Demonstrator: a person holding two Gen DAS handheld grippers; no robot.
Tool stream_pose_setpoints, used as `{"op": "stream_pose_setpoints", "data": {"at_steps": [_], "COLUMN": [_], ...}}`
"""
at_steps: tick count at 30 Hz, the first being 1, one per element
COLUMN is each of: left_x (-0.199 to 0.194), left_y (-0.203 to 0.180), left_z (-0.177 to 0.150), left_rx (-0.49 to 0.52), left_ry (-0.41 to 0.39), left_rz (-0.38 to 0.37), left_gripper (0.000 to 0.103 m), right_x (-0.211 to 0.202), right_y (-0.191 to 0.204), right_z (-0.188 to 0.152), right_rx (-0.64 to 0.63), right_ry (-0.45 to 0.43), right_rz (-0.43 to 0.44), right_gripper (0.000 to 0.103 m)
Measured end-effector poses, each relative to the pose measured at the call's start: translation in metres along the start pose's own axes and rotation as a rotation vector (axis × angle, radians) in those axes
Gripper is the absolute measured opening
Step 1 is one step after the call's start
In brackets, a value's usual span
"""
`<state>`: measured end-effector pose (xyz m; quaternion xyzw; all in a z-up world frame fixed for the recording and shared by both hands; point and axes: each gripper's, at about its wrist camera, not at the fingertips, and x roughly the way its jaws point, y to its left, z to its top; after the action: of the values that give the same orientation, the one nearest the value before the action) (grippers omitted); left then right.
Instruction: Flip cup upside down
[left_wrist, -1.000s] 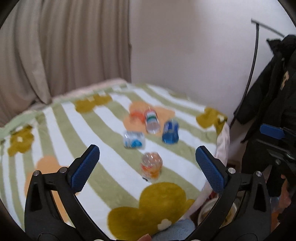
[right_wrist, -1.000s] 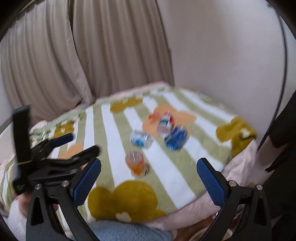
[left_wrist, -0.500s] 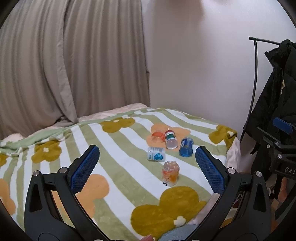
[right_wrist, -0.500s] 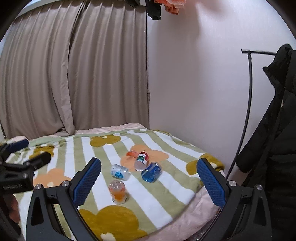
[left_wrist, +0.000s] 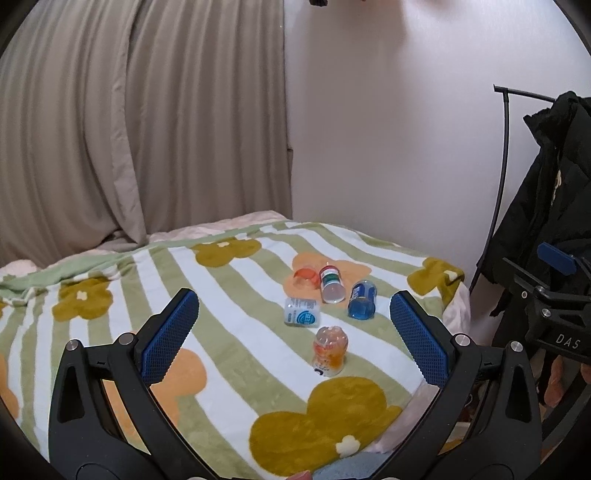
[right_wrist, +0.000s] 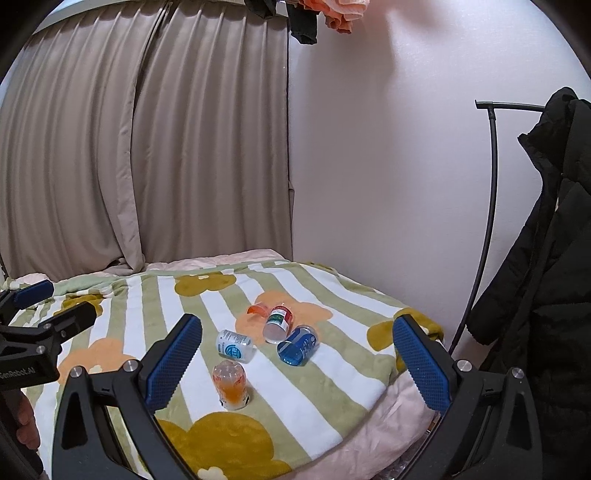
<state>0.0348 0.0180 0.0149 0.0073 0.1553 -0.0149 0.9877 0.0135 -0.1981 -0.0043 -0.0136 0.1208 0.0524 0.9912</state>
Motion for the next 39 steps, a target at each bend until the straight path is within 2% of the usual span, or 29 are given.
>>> {"op": "stream_pose_setpoints", "data": {"at_steps": [11,39], "left_x": [0.0,-0.009], "left_y": [-0.006,-0.012], "left_z": [0.004,0.002], "left_rx": [0.008,0.004], "left_ry": [-0.027,-0.039], "left_rz": [0.011,0.008], "left_gripper": [0.103,0.103], "right_x": [0.003,0.002], "right_y": [-0.001,0.0], "right_z": [0.007,0.005], "right_rx": [0.004,0.0], "right_ry": [-0.006,-0.01], "right_rz": [-0.007,-0.006], "right_gripper": [0.103,0.103]}}
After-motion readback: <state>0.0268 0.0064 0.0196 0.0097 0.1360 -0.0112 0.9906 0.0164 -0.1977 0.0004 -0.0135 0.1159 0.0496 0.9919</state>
